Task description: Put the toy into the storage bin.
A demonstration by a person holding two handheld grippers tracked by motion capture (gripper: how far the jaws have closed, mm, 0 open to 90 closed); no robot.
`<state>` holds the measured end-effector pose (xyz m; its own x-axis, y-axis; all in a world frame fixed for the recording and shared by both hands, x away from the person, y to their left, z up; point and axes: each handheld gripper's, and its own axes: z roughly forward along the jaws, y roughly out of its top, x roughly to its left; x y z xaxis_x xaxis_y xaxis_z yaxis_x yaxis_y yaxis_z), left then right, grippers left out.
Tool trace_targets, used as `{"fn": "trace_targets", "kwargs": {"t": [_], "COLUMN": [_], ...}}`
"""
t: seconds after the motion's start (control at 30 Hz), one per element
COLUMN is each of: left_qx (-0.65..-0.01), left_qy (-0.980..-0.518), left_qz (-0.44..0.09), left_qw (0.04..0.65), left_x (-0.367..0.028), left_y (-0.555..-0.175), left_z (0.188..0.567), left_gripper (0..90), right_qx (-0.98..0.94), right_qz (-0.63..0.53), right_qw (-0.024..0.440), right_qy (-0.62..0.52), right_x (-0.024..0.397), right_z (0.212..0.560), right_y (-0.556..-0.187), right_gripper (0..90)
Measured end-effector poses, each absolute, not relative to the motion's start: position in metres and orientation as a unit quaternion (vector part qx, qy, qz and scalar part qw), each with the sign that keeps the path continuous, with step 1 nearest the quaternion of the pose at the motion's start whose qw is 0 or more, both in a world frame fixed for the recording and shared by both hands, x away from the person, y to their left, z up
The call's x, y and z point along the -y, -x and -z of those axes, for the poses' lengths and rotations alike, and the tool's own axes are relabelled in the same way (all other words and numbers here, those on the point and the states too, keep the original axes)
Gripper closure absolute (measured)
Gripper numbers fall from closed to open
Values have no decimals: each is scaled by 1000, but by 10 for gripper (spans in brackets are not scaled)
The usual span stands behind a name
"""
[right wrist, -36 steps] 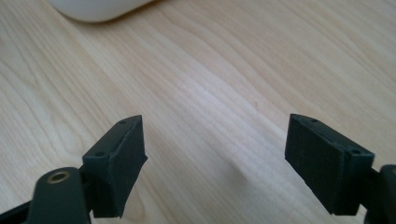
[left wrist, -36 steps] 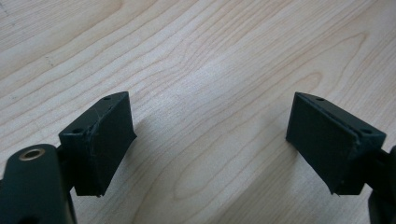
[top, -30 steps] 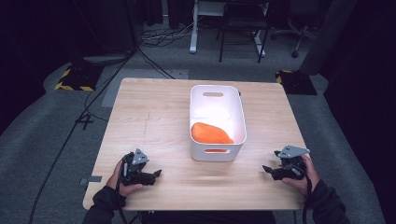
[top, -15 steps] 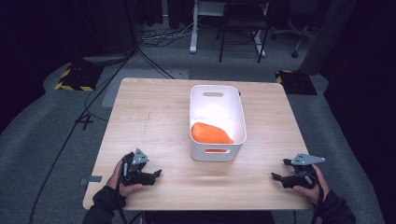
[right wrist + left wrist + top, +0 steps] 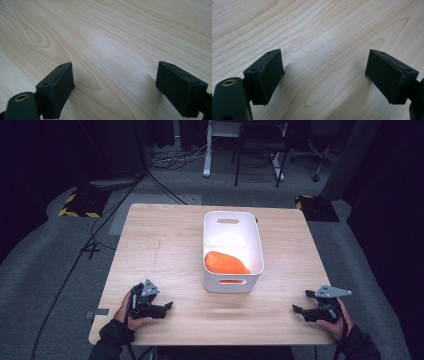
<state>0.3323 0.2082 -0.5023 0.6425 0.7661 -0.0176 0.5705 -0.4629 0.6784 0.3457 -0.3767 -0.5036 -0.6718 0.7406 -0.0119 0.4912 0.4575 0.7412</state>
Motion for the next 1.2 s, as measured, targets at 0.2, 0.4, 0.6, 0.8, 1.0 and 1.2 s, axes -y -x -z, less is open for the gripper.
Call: {"fn": "trace_targets", "kwargs": {"t": [0.2, 0.4, 0.6, 0.8, 1.0, 1.2], "left_qx": [-401, -402, -401, -402, -400, -401], "left_qy": [-840, -840, -840, -839, -841, -841], "left_qz": [-150, -151, -150, -150, -151, -150], "left_qw": [333, 333, 332, 333, 332, 332], "left_x": [-208, -208, -209, -208, -209, -209], "left_y": [-332, -331, -331, -331, -332, -332], "left_z": [502, 502, 502, 502, 502, 502], "left_gripper": [151, 151, 151, 151, 150, 149], "right_qx": [-838, -837, -837, -837, -837, -836], "right_qz": [-368, -369, -369, -369, -369, -370], "right_qw": [169, 169, 170, 169, 170, 170], "right_qy": [-366, -368, -366, -366, -367, -367], "right_x": [377, 377, 377, 377, 377, 377], "right_z": [504, 504, 504, 504, 504, 504], "right_y": [-346, -346, -346, -346, -346, -346], "right_gripper": [149, 149, 149, 149, 149, 149]}}
